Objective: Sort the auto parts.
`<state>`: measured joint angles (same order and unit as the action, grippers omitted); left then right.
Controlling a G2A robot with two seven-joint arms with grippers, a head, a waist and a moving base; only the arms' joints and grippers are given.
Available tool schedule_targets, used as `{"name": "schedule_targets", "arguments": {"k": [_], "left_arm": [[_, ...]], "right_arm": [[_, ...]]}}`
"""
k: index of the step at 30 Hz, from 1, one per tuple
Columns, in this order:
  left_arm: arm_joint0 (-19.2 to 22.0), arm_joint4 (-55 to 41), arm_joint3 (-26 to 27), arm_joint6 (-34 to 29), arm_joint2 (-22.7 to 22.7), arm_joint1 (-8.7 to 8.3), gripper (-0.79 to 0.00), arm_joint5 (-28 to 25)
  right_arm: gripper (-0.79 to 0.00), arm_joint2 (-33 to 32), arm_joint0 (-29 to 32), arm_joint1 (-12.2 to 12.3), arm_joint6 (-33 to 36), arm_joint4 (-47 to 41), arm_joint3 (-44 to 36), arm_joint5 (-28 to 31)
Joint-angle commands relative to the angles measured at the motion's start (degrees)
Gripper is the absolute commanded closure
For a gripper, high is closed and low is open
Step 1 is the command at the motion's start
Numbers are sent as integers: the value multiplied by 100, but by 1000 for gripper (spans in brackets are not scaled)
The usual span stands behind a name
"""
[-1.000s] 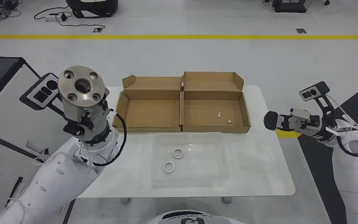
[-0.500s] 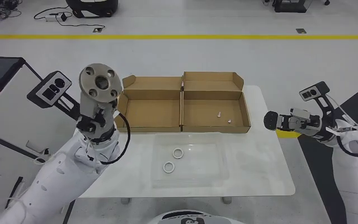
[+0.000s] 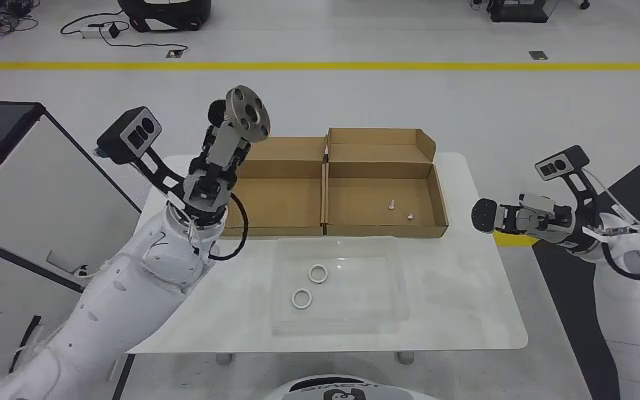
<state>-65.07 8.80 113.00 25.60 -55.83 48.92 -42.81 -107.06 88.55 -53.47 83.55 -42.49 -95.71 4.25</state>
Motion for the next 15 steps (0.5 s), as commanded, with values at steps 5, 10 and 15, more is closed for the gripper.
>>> {"name": "schedule_targets", "arguments": {"k": [5,10,15], "left_arm": [[597,90,-469,-387,45,188,0,303],[1018,635,-997,-833,85,317,0,629],[1122,1018,-1380,-1056,87,402,0,650]], "right_arm": [[-785,0,0,0,0,0,0,0],[-785,0,0,0,0,0,0,0],[-785,0,0,0,0,0,0,0]]}}
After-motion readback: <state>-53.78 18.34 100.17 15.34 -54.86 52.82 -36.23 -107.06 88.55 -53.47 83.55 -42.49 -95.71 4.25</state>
